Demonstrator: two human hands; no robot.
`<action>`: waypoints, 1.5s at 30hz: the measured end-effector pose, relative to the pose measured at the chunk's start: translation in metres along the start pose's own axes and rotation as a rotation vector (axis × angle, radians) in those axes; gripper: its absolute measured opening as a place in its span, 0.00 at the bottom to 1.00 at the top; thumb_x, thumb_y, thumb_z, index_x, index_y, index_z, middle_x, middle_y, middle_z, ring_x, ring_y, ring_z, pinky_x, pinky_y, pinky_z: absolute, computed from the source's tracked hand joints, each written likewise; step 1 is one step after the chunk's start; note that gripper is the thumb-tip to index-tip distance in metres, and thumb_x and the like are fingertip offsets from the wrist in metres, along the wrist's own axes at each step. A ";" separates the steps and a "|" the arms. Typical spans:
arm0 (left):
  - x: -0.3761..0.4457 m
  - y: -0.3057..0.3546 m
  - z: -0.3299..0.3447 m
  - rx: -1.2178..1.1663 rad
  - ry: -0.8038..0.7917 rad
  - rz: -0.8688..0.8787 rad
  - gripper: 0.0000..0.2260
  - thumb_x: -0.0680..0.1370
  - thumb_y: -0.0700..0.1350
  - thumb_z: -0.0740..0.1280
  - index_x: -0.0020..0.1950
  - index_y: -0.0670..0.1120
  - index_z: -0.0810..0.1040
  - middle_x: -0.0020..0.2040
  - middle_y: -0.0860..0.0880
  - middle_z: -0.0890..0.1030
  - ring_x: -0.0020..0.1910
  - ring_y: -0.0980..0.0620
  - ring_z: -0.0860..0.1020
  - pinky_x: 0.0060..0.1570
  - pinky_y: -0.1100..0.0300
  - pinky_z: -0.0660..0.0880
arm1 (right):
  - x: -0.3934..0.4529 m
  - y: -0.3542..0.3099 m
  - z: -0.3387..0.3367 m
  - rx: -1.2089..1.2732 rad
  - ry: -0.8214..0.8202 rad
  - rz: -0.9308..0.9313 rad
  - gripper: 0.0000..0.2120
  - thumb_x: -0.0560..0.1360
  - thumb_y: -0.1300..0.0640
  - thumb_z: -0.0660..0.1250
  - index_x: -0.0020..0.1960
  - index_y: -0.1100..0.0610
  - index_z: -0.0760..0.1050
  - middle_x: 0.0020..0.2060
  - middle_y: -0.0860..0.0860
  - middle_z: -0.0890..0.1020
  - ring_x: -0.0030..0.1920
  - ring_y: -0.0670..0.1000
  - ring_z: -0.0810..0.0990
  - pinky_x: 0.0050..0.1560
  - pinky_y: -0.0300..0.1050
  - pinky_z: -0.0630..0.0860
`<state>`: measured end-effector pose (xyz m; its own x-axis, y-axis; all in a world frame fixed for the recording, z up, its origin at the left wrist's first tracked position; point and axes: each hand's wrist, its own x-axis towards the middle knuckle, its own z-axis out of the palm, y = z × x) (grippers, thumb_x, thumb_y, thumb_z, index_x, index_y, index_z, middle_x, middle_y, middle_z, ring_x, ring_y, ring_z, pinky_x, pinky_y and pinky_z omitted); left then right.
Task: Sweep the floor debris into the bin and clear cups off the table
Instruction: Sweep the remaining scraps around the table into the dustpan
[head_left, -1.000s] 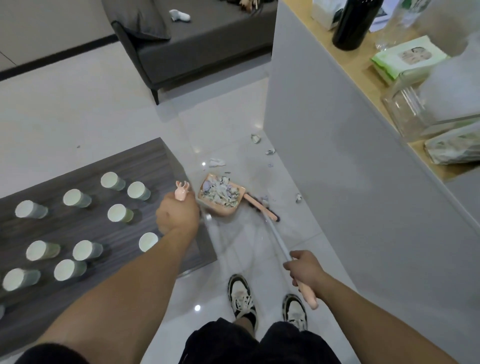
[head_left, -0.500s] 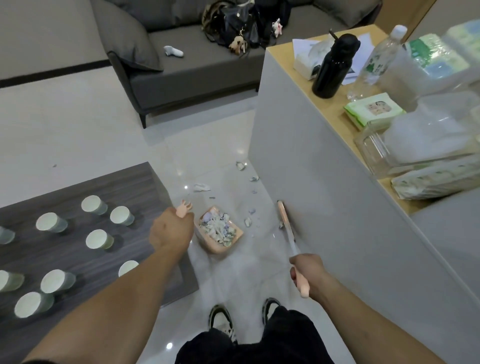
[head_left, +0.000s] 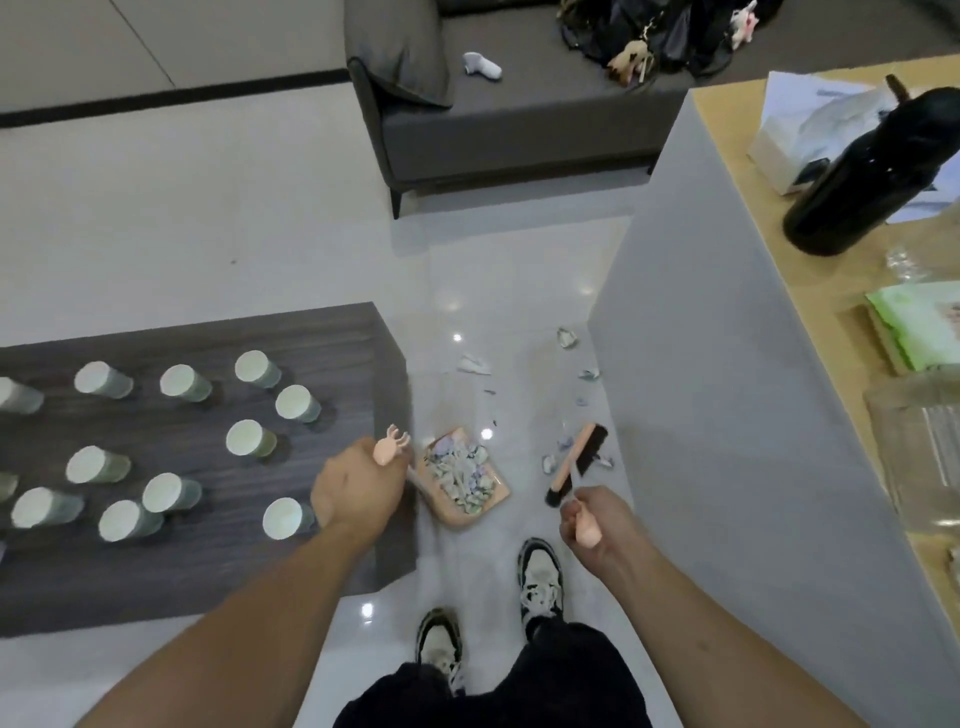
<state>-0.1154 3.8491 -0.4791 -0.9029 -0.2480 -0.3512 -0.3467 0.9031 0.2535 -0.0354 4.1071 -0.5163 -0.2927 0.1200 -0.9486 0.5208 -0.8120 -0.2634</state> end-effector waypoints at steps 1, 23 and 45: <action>0.002 0.004 -0.001 0.009 0.006 -0.014 0.17 0.76 0.61 0.62 0.45 0.49 0.80 0.41 0.44 0.83 0.44 0.39 0.79 0.41 0.54 0.75 | 0.004 -0.009 0.006 -0.003 -0.017 0.013 0.06 0.82 0.65 0.54 0.48 0.57 0.65 0.31 0.51 0.67 0.17 0.43 0.68 0.16 0.34 0.64; 0.057 0.025 -0.005 -0.043 0.001 -0.121 0.15 0.75 0.59 0.62 0.46 0.49 0.80 0.46 0.44 0.83 0.47 0.39 0.80 0.43 0.55 0.73 | 0.008 -0.079 0.051 -0.445 -0.239 0.014 0.06 0.80 0.59 0.65 0.53 0.58 0.68 0.25 0.50 0.66 0.20 0.45 0.62 0.16 0.36 0.61; 0.084 0.086 0.011 0.088 0.074 -0.226 0.18 0.73 0.62 0.58 0.45 0.49 0.77 0.44 0.45 0.83 0.45 0.38 0.80 0.40 0.54 0.69 | 0.109 -0.180 0.100 -0.250 -0.326 0.321 0.10 0.82 0.63 0.56 0.43 0.54 0.61 0.23 0.49 0.64 0.16 0.44 0.62 0.14 0.33 0.61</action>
<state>-0.2184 3.9097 -0.4970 -0.8223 -0.4692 -0.3221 -0.5212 0.8481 0.0951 -0.2409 4.2094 -0.5548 -0.3007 -0.3286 -0.8953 0.7894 -0.6125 -0.0403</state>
